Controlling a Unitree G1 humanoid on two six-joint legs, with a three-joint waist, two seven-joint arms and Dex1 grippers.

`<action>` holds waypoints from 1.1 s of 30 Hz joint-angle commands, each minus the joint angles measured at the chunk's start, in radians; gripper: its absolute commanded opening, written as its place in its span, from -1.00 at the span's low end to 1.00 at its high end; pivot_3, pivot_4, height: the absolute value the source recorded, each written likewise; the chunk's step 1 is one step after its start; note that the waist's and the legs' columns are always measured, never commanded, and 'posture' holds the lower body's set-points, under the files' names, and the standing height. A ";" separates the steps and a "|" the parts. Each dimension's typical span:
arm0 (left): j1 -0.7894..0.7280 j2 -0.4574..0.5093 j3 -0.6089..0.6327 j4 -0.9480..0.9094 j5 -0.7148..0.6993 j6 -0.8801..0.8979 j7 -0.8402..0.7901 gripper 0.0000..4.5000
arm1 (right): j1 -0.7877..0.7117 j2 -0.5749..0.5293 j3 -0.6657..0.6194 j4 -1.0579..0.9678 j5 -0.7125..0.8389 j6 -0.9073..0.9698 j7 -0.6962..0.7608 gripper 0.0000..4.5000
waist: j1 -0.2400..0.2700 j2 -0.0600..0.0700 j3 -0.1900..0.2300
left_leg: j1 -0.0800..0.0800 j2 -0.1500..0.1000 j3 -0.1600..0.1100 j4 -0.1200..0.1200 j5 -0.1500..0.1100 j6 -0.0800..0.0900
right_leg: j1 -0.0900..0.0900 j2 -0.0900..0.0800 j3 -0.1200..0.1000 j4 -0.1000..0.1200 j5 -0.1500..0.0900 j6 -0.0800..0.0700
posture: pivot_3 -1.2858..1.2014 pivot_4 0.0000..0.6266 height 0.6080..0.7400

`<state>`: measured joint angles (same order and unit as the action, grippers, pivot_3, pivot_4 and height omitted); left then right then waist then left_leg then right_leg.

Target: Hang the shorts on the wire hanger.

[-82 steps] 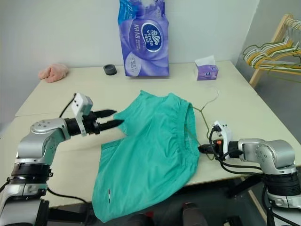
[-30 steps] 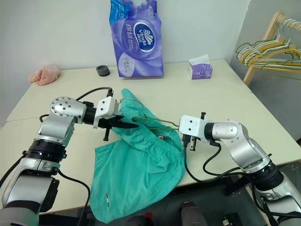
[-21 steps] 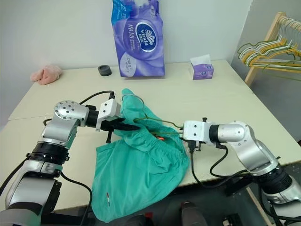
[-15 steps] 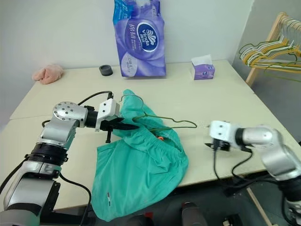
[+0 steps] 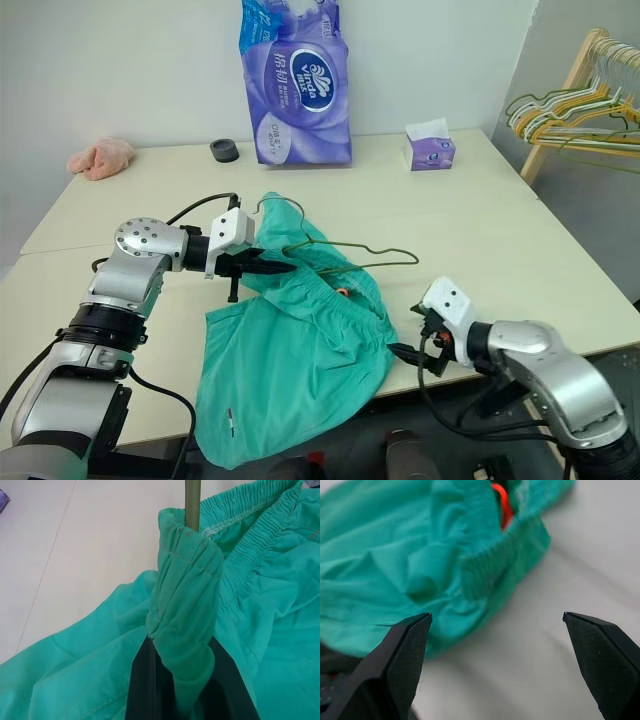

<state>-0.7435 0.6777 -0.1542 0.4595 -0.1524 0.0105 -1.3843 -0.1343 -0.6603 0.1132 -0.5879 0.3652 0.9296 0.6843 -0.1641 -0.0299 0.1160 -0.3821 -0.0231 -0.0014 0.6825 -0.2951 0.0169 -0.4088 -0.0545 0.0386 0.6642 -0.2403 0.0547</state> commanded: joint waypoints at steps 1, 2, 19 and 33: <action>-0.025 -0.002 0.021 -0.030 -0.010 -0.008 0.009 -1.00 | -0.011 0.027 0.019 -0.025 -0.001 0.011 -0.045 0.99 | 0.000 0.000 0.000 | 0.000 0.000 0.000 0.000 0.000 0.000 | 0.000 0.000 0.000 0.000 0.000 0.000 | -0.14 -0.73 1.00; -0.025 -0.003 0.021 -0.031 -0.010 -0.007 0.010 -1.00 | -0.014 0.047 0.023 -0.024 0.014 0.026 -0.054 0.99 | -0.001 0.000 0.000 | 0.000 0.000 0.000 0.000 0.000 0.000 | 0.000 0.000 0.000 0.000 0.000 0.000 | -0.14 -0.73 1.00; -0.018 0.005 0.023 -0.045 -0.007 -0.009 0.013 -1.00 | -0.101 0.177 -0.128 -0.010 0.299 0.381 -0.115 0.99 | -0.001 0.000 0.000 | 0.000 0.001 -0.002 -0.001 0.000 0.000 | 0.000 0.000 -0.001 0.000 0.000 0.000 | -0.14 -0.74 1.00; -0.017 0.007 0.028 -0.044 -0.006 -0.012 0.023 -1.00 | -0.077 0.157 0.143 0.096 0.002 -0.003 -0.214 0.13 | -0.003 0.000 0.000 | 0.000 0.000 -0.001 -0.001 0.000 0.000 | 0.000 0.001 -0.001 0.000 0.000 0.000 | -0.13 -0.76 1.00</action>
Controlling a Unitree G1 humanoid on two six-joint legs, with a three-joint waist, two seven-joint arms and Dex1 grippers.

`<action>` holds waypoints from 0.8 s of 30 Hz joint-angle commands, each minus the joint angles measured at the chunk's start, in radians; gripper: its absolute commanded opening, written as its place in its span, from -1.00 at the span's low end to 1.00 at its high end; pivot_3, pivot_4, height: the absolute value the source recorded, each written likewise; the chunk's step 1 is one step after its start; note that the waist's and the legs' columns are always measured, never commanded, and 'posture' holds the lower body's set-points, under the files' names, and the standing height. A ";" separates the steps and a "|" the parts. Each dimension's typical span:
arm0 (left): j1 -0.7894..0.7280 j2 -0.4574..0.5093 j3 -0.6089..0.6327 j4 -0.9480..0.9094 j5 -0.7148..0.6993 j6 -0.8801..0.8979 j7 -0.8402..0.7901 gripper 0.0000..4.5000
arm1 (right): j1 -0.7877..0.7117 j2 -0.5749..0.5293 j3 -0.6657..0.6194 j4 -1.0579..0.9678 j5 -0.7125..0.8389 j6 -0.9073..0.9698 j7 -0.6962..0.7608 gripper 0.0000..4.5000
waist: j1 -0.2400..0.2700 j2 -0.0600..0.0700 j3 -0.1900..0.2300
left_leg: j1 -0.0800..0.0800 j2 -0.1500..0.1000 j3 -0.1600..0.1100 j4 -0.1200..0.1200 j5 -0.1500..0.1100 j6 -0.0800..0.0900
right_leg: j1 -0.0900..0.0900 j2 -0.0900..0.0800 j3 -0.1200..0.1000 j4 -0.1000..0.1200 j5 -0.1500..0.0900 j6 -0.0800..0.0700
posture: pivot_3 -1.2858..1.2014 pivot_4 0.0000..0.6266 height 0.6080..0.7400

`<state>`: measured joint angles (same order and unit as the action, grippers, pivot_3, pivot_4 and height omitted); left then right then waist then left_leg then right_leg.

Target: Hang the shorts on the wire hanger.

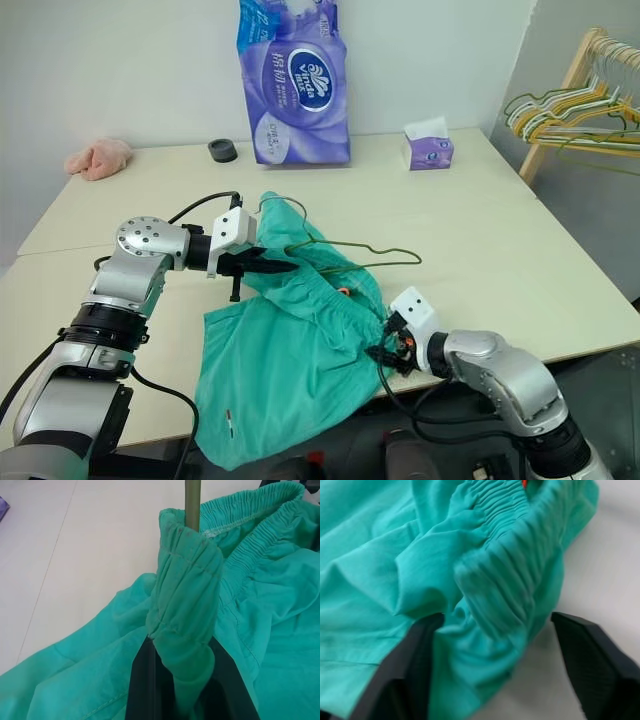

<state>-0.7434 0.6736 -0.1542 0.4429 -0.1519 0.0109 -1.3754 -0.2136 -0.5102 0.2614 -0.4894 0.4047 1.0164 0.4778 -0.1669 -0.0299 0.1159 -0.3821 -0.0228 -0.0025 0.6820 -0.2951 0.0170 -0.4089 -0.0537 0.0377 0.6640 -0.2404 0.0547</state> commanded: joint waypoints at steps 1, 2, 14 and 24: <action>-0.017 0.011 0.030 -0.027 -0.006 -0.013 0.018 -1.00 | 0.007 0.019 -0.013 0.004 -0.040 -0.103 -0.014 -0.02 | 0.000 0.000 0.000 | 0.000 0.000 0.000 0.000 0.000 0.000 | 0.000 0.000 0.000 0.000 0.000 0.000 | -0.13 -0.76 1.00; -0.017 0.013 0.031 -0.026 -0.007 -0.014 0.020 -1.00 | 0.010 0.032 -0.025 0.011 -0.043 -0.120 -0.021 -0.17 | 0.000 0.000 0.000 | 0.000 0.000 0.000 0.000 0.000 0.000 | 0.000 0.000 0.000 0.000 0.000 0.000 | -0.13 -0.77 1.00; -0.008 0.071 0.078 -0.145 -0.115 0.136 -0.049 -1.00 | 0.033 0.021 -0.156 0.082 -0.008 -0.235 0.060 -0.99 | 0.000 0.000 0.000 | 0.000 0.000 0.000 0.000 0.000 0.000 | 0.000 0.000 0.000 0.000 0.000 0.000 | -0.13 -0.78 1.00; 0.048 0.206 0.073 -0.346 -0.227 0.314 -0.191 -1.00 | -0.008 -0.100 -0.256 0.124 0.103 -0.166 0.200 -0.99 | -0.005 0.001 -0.001 | 0.001 0.000 0.000 -0.001 0.000 0.000 | 0.000 0.001 0.001 0.000 0.000 0.000 | -0.13 -0.78 1.00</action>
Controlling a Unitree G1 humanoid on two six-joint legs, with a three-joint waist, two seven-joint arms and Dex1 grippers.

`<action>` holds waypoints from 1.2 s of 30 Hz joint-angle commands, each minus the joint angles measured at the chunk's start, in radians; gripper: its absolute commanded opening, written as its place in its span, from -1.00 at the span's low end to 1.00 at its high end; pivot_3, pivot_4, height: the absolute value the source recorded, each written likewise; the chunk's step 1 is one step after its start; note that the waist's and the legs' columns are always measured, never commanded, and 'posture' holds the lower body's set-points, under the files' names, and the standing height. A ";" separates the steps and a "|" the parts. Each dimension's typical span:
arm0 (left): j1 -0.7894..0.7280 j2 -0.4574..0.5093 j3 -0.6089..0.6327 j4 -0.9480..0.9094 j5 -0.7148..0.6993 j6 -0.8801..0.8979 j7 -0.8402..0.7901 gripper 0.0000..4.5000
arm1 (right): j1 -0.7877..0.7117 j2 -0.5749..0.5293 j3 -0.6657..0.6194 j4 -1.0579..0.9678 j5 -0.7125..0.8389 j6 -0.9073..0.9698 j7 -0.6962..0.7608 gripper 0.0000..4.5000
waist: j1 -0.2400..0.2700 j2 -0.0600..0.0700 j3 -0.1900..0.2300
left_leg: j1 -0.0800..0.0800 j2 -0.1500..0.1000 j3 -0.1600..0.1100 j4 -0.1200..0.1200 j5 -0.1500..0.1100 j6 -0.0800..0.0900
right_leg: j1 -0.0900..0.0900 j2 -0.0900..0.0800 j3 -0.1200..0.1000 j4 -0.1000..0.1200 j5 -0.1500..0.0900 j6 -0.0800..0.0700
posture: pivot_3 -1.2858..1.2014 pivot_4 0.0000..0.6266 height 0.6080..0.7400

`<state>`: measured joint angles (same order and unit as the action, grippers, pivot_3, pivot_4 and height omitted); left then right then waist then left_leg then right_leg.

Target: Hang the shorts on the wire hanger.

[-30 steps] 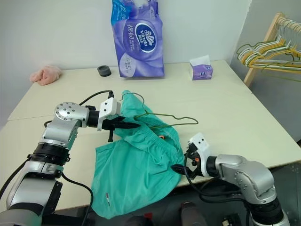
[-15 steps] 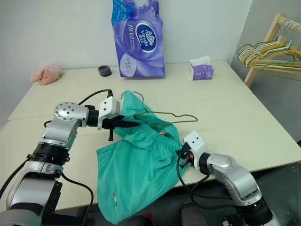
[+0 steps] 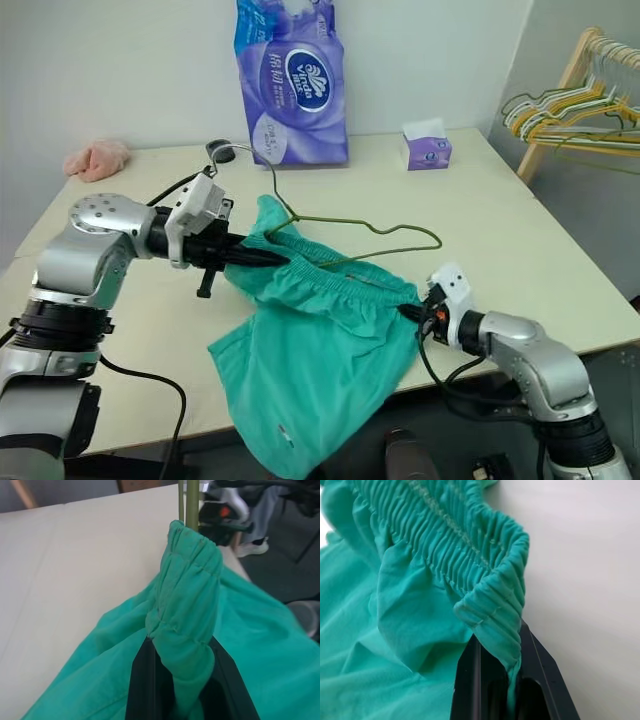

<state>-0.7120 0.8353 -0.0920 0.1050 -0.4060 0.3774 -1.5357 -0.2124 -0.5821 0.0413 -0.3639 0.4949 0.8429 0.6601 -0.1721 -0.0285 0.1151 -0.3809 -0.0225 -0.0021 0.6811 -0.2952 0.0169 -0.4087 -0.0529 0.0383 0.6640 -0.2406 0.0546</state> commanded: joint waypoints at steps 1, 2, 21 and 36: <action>0.022 0.053 0.003 0.003 0.046 -0.078 -0.034 -1.00 | -0.007 -0.037 -0.035 -0.007 0.018 0.012 0.026 -0.99 | 0.001 0.000 0.000 | 0.000 0.000 0.000 0.000 0.000 0.000 | 0.000 0.000 0.000 0.000 0.000 0.000 | -0.13 -0.78 1.00; 0.025 0.058 -0.004 0.014 0.063 -0.103 -0.035 -1.00 | -0.005 -0.044 -0.034 -0.012 0.021 0.014 0.034 -0.99 | 0.002 0.000 0.000 | 0.000 0.000 0.000 0.000 0.000 0.000 | 0.000 0.000 0.000 0.000 0.000 0.000 | -0.13 -0.78 1.00; 0.018 0.060 -0.032 0.112 0.137 -0.224 -0.071 -1.00 | 0.011 -0.105 -0.084 -0.086 0.137 0.143 0.053 -0.99 | 0.006 0.000 0.000 | -0.001 0.000 0.001 0.001 0.000 0.000 | 0.000 0.000 0.000 0.000 0.000 0.000 | -0.14 -0.75 1.00; 0.044 0.093 -0.068 0.173 0.230 -0.322 -0.036 -1.00 | 0.026 -0.137 -0.078 -0.070 0.143 0.114 0.065 -0.99 | 0.006 0.000 0.000 | -0.001 0.000 0.001 0.000 0.000 0.000 | 0.000 0.000 0.000 -0.001 0.000 0.000 | -0.14 -0.74 1.00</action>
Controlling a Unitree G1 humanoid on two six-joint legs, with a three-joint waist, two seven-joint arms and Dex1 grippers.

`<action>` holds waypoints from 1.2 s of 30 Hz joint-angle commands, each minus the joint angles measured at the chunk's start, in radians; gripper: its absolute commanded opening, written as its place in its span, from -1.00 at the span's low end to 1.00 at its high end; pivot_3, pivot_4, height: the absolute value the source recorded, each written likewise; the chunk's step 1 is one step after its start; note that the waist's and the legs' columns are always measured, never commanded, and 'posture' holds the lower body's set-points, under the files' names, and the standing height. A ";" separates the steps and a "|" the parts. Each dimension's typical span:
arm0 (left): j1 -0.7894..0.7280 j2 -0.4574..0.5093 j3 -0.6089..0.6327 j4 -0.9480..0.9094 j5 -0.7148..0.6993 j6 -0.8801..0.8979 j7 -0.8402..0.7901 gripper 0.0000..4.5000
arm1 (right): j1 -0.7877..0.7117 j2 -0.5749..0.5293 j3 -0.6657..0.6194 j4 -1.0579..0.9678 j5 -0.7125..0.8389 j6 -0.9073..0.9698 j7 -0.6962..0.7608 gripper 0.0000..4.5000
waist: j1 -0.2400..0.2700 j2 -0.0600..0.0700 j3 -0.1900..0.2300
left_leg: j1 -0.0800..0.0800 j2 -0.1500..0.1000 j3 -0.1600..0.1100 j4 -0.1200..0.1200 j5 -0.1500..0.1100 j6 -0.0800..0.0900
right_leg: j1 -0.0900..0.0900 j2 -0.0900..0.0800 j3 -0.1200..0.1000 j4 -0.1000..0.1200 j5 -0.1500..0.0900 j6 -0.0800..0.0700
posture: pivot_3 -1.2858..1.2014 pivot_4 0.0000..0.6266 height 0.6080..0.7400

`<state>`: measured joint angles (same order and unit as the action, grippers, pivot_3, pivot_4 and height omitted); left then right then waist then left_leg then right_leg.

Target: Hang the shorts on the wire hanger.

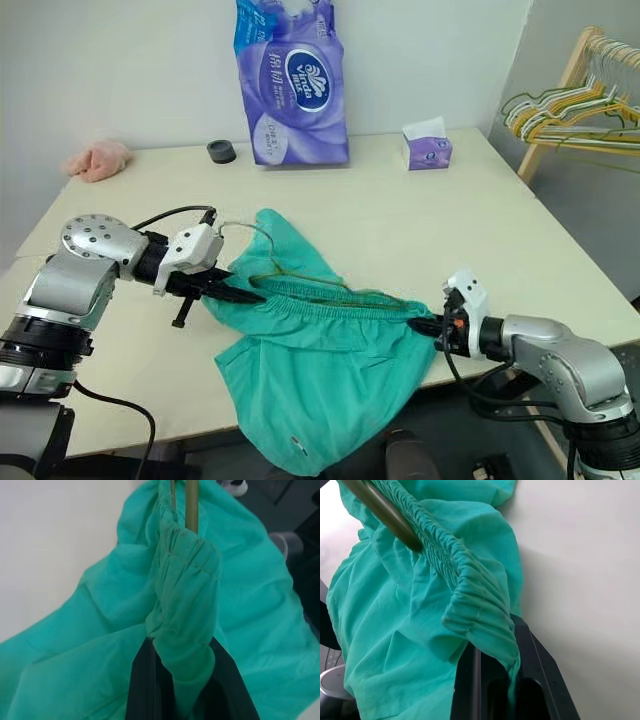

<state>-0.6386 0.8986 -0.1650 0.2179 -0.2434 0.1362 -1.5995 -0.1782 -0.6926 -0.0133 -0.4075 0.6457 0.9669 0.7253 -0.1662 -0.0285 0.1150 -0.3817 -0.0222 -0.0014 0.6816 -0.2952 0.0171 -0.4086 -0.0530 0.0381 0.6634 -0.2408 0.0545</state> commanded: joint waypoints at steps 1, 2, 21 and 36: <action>-0.039 0.020 0.008 0.078 0.074 -0.086 0.045 -1.00 | -0.009 -0.027 -0.022 -0.034 -0.005 -0.009 -0.001 -0.99 | 0.000 0.000 0.000 | 0.000 0.000 0.000 0.000 0.000 0.000 | 0.000 0.000 0.000 0.000 0.000 0.000 | -0.14 -0.74 1.00; -0.049 0.011 0.010 0.093 0.080 -0.090 0.062 -1.00 | -0.010 -0.027 -0.021 -0.041 -0.003 -0.008 -0.002 -0.99 | 0.001 0.000 0.000 | 0.000 0.000 0.000 0.000 0.000 0.000 | 0.000 0.000 0.000 0.000 0.000 0.000 | -0.14 -0.74 1.00; -0.111 -0.079 -0.048 0.227 0.242 -0.266 0.239 -1.00 | -0.332 -0.193 0.208 -0.085 -0.198 -0.139 0.103 -0.99 | -0.006 0.000 0.000 | -0.001 0.000 0.001 0.000 0.000 0.000 | 0.000 -0.001 0.000 -0.001 0.000 0.000 | -0.18 -0.73 1.00; -0.085 -0.212 -0.075 0.171 0.317 -0.237 0.404 -1.00 | -0.555 -0.033 0.382 -0.056 -0.301 -0.112 0.113 -0.99 | -0.033 0.000 0.000 | -0.003 0.000 -0.001 0.000 0.000 0.000 | -0.003 -0.003 0.000 0.000 0.000 0.000 | -0.18 -0.77 1.00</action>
<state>-0.7183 0.7004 -0.2483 0.4314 0.0785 -0.1119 -1.2229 -0.7027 -0.7377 0.3683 -0.4372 0.3542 0.8645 0.8387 -0.1995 -0.0281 0.1152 -0.3845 -0.0222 -0.0021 0.6817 -0.2953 0.0172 -0.4112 -0.0564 0.0381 0.6631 -0.2406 0.0545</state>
